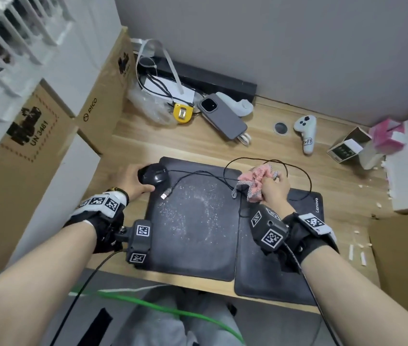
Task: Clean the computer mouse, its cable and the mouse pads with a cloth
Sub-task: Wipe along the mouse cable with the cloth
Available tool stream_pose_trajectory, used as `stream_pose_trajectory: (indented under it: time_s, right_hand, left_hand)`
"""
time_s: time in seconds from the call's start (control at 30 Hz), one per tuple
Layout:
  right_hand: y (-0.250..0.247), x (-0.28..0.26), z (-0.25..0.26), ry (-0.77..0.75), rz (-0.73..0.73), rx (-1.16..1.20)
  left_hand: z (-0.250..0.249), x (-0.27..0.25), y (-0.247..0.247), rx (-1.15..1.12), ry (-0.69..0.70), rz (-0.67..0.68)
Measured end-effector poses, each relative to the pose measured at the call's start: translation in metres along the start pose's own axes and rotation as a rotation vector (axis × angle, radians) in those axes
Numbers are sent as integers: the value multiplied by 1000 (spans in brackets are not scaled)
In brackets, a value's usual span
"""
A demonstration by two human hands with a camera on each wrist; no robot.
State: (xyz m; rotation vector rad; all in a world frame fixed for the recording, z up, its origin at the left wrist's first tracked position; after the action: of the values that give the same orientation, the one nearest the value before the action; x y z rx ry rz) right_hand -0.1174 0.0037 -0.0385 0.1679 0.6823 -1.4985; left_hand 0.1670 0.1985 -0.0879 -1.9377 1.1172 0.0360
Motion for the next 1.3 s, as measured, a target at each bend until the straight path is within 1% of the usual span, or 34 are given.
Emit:
stream_pose_trajectory:
  time_s: [0.07, 0.13, 0.27, 0.33, 0.43, 0.5, 0.57, 0.6, 0.63, 0.67, 0.7, 0.73, 0.77, 0.8, 0.87, 0.93, 1.03, 1.1, 1.2, 1.27, 1.3]
  right_hand:
    - [3, 0, 0, 22, 5, 20]
    - [5, 3, -3, 27, 52, 23]
    - [21, 3, -14, 73, 196, 1]
    - [32, -3, -18, 78, 283, -8]
    - [44, -15, -22, 90, 420, 5]
    - [51, -21, -25, 100, 476, 14]
    - [57, -26, -28, 101, 521, 16]
    - [60, -29, -27, 95, 540, 12]
    - [64, -31, -27, 86, 561, 10]
    - [67, -33, -26, 81, 576, 11]
    - [70, -35, -24, 77, 585, 17]
    - [72, -37, -21, 69, 587, 20]
    - [73, -38, -18, 59, 585, 22]
    - [73, -40, -14, 48, 579, 22]
    - [71, -42, -7, 33, 562, 23]
    - [68, -43, 1, 25, 532, 24]
    - [64, -41, 10, 23, 454, 68]
    - [59, -38, 16, 10, 386, 79]
    - [50, -32, 24, -25, 312, 112]
    - [38, -25, 28, -49, 243, 138]
    - [30, -22, 31, -58, 204, 150]
  left_hand:
    - [11, 6, -5, 33, -48, -36]
    - [18, 10, -11, 57, -71, -73]
    - [23, 9, -22, 265, -139, -189]
    - [31, 12, -23, 242, -163, -209]
    - [45, 17, -25, 154, -197, -181]
    - [40, 16, -25, 211, -172, -214]
    - [16, 11, -20, 253, -77, -262]
    - [-2, 9, -14, 203, 13, -241]
    - [-21, 9, -4, 109, 128, -168]
    - [-42, 6, 6, 21, 235, -39]
    - [-58, 3, 17, -19, 309, 117]
    - [-70, -2, 27, -7, 359, 266]
    - [-78, -5, 35, 36, 389, 368]
    - [-84, -7, 39, 77, 397, 412]
    - [-89, -7, 39, 83, 392, 381]
    - [-91, -6, 33, 48, 386, 308]
    - [-91, -3, 18, -1, 376, 196]
    - [-85, -1, 8, -13, 340, 131]
    - [-59, 5, -12, -27, 209, 8]
    - [-34, 9, -28, -82, 109, -64]
    - [-19, 10, -37, -66, 44, -107]
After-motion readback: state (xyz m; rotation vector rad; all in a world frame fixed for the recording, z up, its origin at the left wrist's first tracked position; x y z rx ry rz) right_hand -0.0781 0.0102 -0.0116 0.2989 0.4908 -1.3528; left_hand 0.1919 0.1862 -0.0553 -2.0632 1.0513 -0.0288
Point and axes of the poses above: each hand's wrist, its own x-axis towards the middle knuckle, its own y-axis out of the palm, z = x × y, the point moved 4 cm from there along x, towards the middle knuckle, and after that the axes turned 3 degrees about -x, right-handed, at the moved point
